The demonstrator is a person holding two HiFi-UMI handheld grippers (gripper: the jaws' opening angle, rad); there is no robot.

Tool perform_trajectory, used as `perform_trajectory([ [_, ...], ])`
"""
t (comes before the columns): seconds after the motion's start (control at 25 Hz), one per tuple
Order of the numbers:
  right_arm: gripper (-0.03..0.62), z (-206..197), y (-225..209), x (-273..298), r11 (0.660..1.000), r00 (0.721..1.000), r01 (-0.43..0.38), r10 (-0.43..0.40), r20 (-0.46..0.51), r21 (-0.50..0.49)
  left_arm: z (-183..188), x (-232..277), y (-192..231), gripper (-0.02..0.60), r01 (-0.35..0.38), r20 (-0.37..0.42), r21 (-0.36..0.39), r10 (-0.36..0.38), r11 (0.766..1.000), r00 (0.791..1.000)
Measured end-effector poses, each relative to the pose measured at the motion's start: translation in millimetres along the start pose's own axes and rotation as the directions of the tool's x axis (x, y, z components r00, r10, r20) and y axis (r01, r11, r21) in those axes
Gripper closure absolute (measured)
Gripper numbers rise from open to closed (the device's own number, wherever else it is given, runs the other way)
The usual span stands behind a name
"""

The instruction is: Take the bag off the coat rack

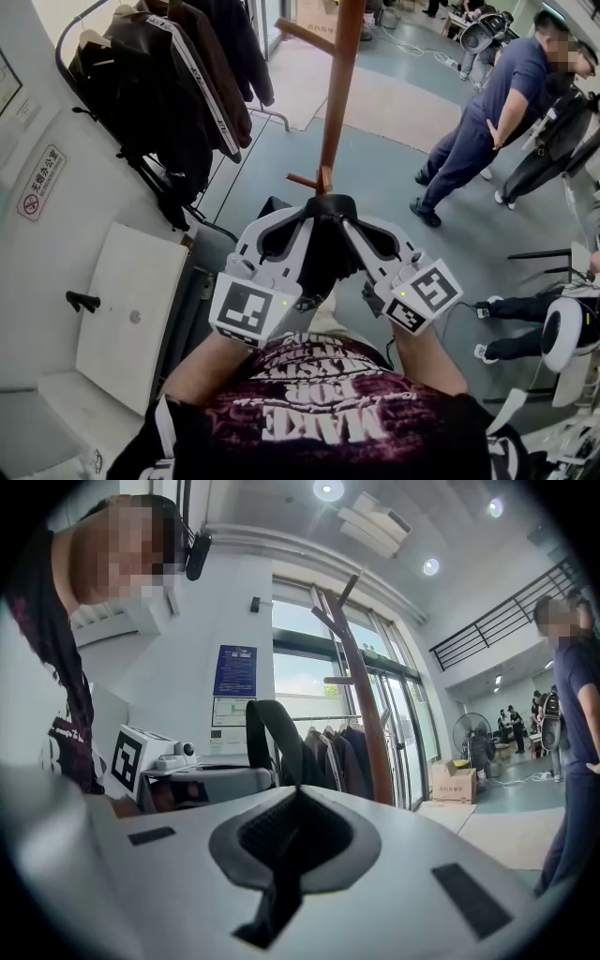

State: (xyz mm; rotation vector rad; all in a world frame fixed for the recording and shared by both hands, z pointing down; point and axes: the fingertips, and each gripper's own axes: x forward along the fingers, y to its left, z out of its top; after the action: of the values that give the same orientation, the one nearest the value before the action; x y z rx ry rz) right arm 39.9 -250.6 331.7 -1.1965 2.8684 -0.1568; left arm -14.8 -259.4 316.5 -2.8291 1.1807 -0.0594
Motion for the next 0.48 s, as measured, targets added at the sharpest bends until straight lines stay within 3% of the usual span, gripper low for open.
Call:
perform_trajectory([
  [0.48,0.585,0.0,11.2,-7.9,1.0,1.0,0.012,-0.012,0.01,-0.003,2.4,-10.2,-7.6,0.574,0.014,0.001,0.009,-0.014,1.0,1.0],
])
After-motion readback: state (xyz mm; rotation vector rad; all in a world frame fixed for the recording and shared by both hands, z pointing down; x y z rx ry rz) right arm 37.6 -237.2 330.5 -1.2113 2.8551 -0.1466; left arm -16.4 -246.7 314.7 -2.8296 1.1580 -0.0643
